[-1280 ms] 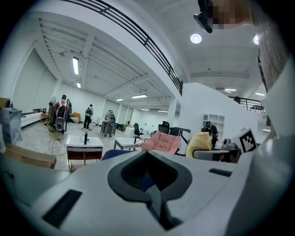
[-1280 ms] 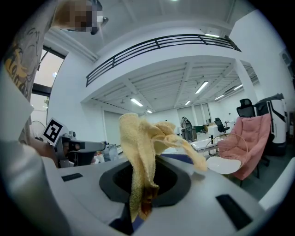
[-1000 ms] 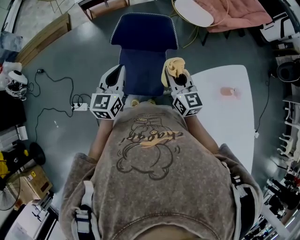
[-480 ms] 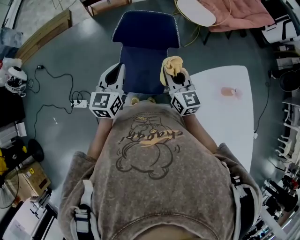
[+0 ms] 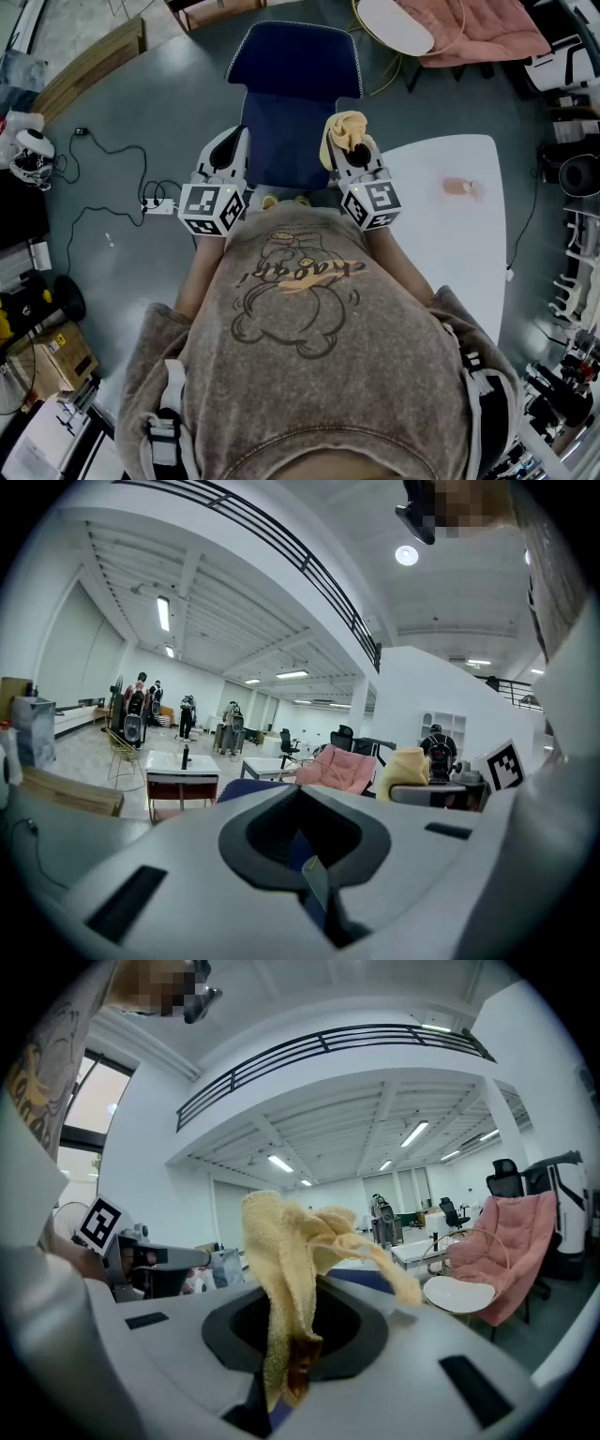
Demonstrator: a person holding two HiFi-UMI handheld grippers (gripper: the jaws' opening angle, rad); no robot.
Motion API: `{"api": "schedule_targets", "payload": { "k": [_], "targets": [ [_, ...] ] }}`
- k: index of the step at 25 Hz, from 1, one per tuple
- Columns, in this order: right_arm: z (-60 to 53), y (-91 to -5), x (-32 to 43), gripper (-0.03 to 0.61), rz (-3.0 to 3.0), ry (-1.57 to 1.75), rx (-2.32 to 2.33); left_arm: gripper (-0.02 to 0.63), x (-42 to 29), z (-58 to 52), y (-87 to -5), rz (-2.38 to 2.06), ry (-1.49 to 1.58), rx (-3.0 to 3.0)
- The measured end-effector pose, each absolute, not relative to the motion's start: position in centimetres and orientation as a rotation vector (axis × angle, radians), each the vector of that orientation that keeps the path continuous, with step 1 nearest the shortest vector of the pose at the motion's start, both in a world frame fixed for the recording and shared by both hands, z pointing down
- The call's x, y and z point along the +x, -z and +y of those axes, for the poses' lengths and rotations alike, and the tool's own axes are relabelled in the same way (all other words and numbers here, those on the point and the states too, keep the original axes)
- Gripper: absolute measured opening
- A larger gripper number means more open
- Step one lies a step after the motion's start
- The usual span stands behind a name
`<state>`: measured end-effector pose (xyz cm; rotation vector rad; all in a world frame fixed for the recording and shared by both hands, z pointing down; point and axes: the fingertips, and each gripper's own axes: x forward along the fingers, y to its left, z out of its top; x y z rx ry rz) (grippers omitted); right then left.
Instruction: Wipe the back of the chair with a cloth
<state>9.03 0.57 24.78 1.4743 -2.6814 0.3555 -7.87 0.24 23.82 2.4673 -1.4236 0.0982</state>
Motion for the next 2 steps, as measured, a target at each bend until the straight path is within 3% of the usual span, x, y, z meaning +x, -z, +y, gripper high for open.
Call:
{"api": "schedule_targets", "payload": {
  "k": [2],
  "targets": [
    [0.48, -24.75, 9.19, 0.069, -2.679, -0.357, 1.482, 0.008, -7.88, 0.19, -23.79, -1.427, -0.094, 2.464]
  ]
}}
